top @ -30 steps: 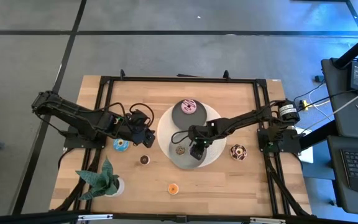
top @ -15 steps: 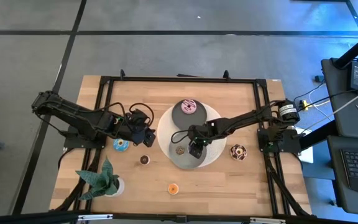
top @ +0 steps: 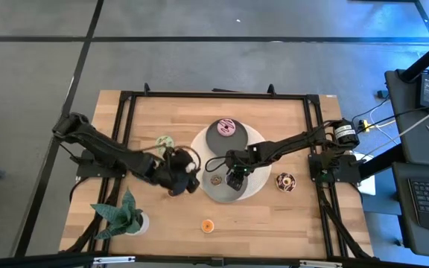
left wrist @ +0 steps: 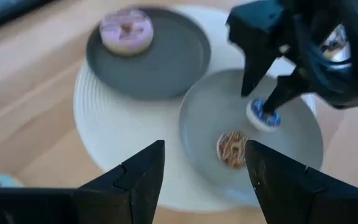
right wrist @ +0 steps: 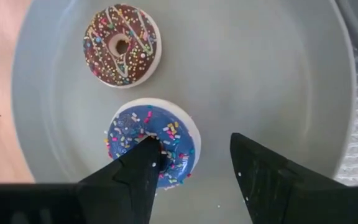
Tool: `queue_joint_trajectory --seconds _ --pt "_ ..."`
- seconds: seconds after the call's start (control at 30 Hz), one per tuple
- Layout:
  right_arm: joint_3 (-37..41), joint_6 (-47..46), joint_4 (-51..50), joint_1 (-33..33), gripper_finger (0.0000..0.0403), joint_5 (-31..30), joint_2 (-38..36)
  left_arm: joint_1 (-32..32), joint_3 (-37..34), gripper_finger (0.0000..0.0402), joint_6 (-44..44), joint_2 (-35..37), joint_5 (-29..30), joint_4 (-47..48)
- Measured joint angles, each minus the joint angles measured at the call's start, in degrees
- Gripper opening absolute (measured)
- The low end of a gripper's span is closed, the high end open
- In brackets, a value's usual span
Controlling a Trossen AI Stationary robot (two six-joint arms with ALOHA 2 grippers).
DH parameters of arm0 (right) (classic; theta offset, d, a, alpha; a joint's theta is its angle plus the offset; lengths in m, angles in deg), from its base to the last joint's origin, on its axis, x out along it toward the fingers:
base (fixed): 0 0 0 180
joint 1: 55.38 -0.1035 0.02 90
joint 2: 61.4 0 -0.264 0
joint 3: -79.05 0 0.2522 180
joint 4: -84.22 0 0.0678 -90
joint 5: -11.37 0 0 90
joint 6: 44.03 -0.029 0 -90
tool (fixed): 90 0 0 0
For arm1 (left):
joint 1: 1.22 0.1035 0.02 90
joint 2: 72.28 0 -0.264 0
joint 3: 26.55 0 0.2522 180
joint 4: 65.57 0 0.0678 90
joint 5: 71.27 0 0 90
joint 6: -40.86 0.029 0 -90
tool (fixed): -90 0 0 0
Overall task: Pick & Place donuts
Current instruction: Put the small blue donut on the gray plate
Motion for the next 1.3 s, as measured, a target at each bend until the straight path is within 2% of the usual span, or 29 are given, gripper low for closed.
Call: queue_joint_trajectory --seconds 0.1,0.23,0.4,0.57,1.0,1.3 --pt "0.0 -0.2 0.0 0.0 0.0196 0.0 0.0 -2.5 0.0 0.0219 -0.4 -2.6 6.0 -4.0" --pt "0.0 -0.2 -0.1 0.0 0.0196 0.1 0.0 -4.0 0.0 0.0217 2.6 -7.4 8.8 -10.9" --pt "0.0 -0.1 -0.2 0.0 0.0196 1.2 0.0 -4.9 0.0 0.0215 5.8 -13.4 8.1 -20.5" --pt "0.0 -0.1 -0.3 0.0 0.0196 1.6 0.0 -6.0 -0.1 0.0217 7.9 -13.0 7.5 -23.0" --pt "0.0 -0.1 -0.3 0.0 0.0196 1.6 0.0 -0.3 -0.1 0.0219 27.9 -2.5 -11.0 -20.9" --pt "0.0 -1.1 -0.3 0.0 0.0196 1.5 0.0 1.7 -0.1 0.0215 34.9 3.9 -15.7 -20.3"
